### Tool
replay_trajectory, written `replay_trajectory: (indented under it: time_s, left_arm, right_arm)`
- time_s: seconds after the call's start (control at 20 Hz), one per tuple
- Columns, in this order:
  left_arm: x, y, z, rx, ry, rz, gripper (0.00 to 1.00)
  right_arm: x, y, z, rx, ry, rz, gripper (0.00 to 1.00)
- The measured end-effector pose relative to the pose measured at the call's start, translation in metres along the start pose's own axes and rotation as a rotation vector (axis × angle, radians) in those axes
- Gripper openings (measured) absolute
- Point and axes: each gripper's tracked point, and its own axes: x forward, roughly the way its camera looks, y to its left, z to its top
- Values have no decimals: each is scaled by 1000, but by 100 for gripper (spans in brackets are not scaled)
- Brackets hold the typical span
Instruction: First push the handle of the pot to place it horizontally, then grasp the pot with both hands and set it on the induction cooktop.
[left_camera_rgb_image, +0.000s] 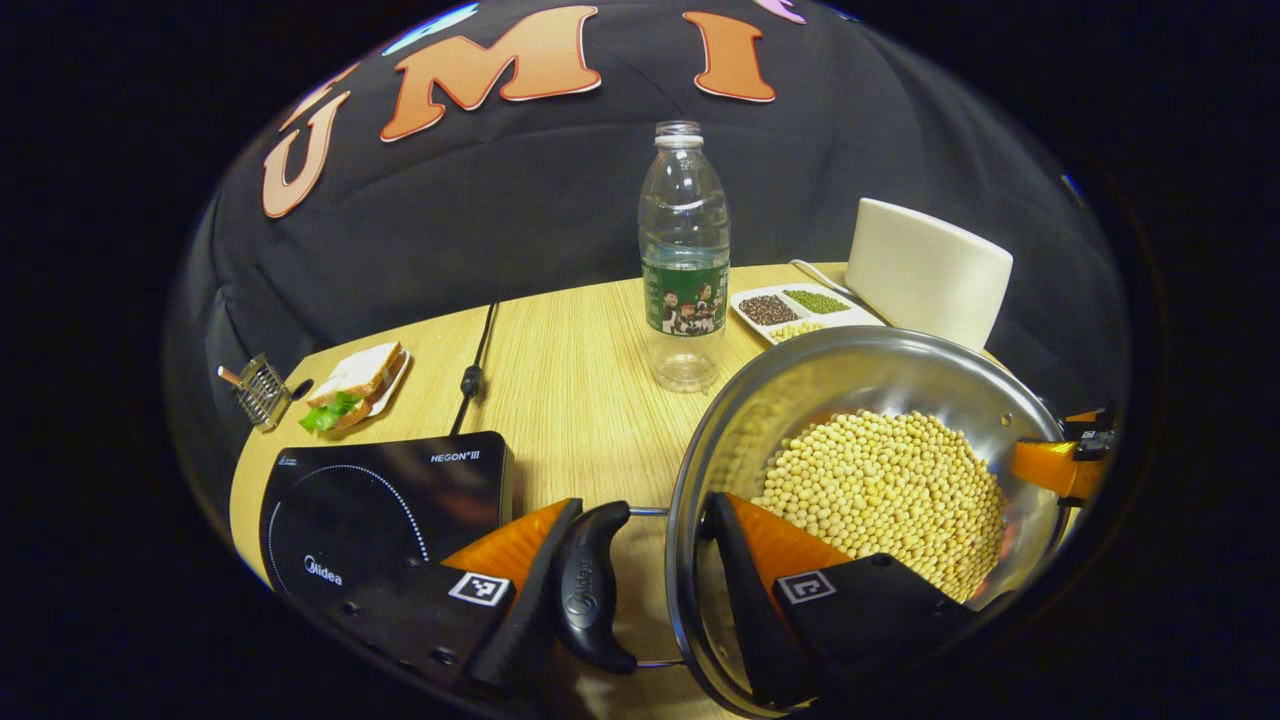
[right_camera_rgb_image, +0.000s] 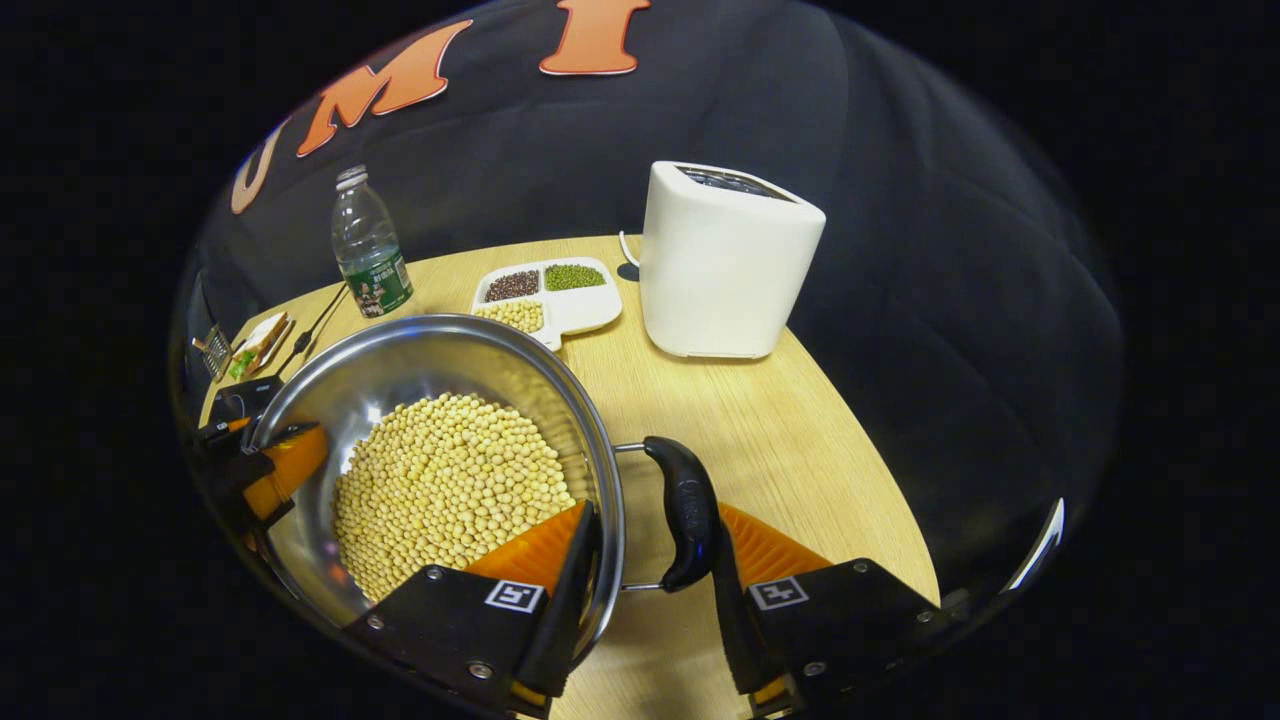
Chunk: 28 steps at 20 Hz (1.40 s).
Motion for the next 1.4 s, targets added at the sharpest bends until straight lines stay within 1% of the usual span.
replay_trajectory:
  time_s: [0.25, 0.55, 0.6, 0.65, 0.7, 0.9, 0.95, 1.0, 1.05, 1.15, 1.4]
  left_arm:
    - [-19, 10, 18, 29, -41, 15, 82]
    - [-48, 32, 34, 15, -79, 21, 82]
    - [-53, 37, 37, 13, -88, 24, 80]
    - [-58, 44, 40, 7, -94, 26, 82]
    - [-65, 51, 43, 1, -98, 28, 82]
    - [-89, 88, 50, -16, -121, 54, 82]
    - [-93, 97, 51, -25, -124, 60, 78]
    - [-97, 104, 50, -34, -124, 66, 81]
    - [-102, 114, 49, -39, -125, 78, 84]
    - [-111, 133, 46, -43, -128, 103, 81]
    - [-127, 164, 42, -66, -136, 154, 81]
  right_arm:
    - [-20, 0, 8, 14, -32, 24, 60]
    - [-53, 15, 23, 11, -77, 32, 60]
    - [-59, 19, 26, 8, -80, 35, 60]
    - [-66, 23, 29, 3, -90, 42, 55]
    - [-73, 30, 33, -3, -98, 49, 60]
    - [-94, 61, 45, -37, -119, 80, 60]
    - [-100, 70, 48, -47, -125, 89, 55]
    - [-103, 79, 50, -57, -131, 97, 60]
    - [-104, 88, 51, -68, -134, 106, 60]
    - [-106, 106, 52, -88, -137, 122, 60]
    - [-110, 141, 60, -120, -144, 163, 60]
